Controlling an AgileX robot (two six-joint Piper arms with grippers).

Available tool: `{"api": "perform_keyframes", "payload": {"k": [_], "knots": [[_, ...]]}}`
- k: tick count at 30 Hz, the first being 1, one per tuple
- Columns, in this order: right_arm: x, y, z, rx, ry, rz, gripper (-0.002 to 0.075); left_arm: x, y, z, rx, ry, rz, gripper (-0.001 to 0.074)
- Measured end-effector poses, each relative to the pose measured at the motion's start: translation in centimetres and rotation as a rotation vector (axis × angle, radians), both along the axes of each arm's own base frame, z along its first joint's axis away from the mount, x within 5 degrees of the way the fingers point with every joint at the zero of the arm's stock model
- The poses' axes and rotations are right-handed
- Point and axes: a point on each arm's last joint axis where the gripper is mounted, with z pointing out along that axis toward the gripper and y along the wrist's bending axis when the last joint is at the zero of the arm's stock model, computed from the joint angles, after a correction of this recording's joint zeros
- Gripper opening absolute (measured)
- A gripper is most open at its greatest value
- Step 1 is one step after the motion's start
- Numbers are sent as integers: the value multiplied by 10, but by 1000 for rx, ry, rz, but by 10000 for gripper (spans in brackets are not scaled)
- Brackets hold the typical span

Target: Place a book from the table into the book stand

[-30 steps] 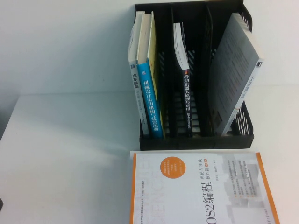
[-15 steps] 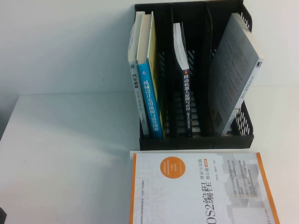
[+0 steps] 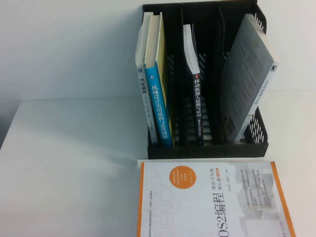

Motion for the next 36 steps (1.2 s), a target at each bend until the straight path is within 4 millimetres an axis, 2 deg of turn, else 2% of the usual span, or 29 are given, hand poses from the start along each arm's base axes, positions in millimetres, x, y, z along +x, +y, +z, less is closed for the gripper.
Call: {"api": "perform_keyframes", "payload": {"k": [20,28,30,33,36], "knots": [[-1,0,0,0,-4,1,-3,0,2,0,-3,8,23,-2],[-25,-4,10,20,-197,-51,-3,0,2,0,-3,7,23,-2],[-32,-7,11,-35,-265,-62,-3,0,2,0,-3,7,23,-2],[-33,-15,2,-117,-295,-121,-3,0,2,0,-3,8,23,-2],[-23,-24,-22,-102,-248,-247,-3,0,2,0,-1,8,23,-2]]}}
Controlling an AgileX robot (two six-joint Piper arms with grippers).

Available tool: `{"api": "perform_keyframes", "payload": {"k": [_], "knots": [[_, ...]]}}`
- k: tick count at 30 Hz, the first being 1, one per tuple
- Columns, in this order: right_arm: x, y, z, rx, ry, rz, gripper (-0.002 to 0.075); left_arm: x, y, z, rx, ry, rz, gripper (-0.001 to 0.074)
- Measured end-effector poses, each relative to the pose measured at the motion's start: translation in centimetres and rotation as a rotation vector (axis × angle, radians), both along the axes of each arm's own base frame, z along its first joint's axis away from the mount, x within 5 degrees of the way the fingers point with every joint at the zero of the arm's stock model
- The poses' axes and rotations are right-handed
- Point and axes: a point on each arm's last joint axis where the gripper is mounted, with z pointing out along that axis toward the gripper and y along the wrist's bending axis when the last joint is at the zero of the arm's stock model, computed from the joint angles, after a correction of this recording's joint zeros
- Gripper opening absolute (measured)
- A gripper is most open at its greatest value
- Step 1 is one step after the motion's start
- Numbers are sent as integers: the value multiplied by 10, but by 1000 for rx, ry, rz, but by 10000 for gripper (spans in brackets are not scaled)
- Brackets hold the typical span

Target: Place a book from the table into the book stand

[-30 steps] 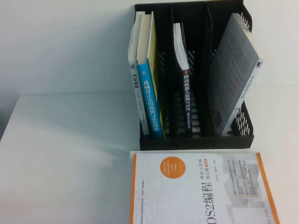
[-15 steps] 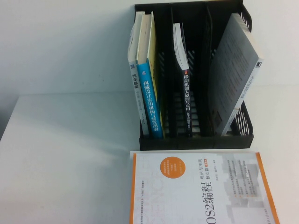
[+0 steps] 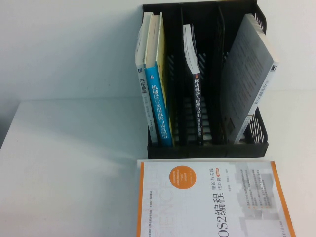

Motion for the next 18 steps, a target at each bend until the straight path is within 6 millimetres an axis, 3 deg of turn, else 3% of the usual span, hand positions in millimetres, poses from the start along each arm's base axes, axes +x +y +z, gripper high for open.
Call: {"api": "perform_keyframes", "payload": {"k": [8,18], "knots": [[12,-6,-54,151,82,-135,-3,0,0,0,0,2,0,-2],[12,-7,-54,119,62,-123,-3,0,0,0,0,2,0,-2]]}}
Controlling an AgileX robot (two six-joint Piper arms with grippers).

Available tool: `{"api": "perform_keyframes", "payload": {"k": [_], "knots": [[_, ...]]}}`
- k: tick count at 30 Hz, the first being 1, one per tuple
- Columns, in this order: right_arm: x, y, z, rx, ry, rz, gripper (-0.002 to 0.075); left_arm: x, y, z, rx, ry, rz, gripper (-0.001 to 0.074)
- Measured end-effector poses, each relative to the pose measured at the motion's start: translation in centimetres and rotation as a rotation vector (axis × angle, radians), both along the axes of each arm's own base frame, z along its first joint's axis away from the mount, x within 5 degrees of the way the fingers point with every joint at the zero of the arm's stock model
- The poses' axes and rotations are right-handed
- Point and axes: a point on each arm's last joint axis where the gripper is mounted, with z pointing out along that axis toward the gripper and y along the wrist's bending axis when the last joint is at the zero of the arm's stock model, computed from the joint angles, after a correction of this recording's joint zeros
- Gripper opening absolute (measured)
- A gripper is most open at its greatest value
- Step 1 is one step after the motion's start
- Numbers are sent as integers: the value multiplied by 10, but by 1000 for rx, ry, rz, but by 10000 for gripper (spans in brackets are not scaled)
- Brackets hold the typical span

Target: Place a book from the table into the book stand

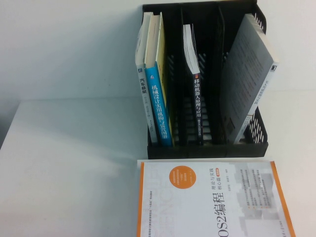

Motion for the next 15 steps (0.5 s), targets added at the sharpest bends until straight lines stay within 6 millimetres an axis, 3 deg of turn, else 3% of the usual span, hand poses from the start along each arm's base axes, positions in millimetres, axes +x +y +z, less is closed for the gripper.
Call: {"api": "perform_keyframes", "payload": {"k": [15], "knots": [[0,0,0,-22,0,8,-3,0,0,0,0,0,0,-4]]}}
